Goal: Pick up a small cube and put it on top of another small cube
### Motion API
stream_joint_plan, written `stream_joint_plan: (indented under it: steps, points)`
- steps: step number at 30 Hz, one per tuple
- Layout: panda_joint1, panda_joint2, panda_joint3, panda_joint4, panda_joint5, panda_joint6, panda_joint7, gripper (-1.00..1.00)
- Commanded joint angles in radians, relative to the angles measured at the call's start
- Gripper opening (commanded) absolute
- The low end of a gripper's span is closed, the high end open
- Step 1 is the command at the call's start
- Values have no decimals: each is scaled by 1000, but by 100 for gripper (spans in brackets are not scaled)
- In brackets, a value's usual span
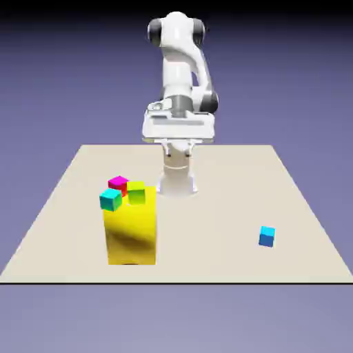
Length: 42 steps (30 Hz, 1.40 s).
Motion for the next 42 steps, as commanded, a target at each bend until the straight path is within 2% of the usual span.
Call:
stream_joint_plan:
  steps: [1,25,32,33,39,42]
  points:
    - [19,32,8,13,-2,-13,44,0]
    - [472,789,195,326,-58,-318,1078,0]
    - [531,986,125,364,-118,-159,1122,0]
    - [531,986,125,364,-118,-159,1122,-100]
    - [477,805,189,330,-63,-305,1082,-100]
    - [379,714,159,329,-56,-396,998,-100]
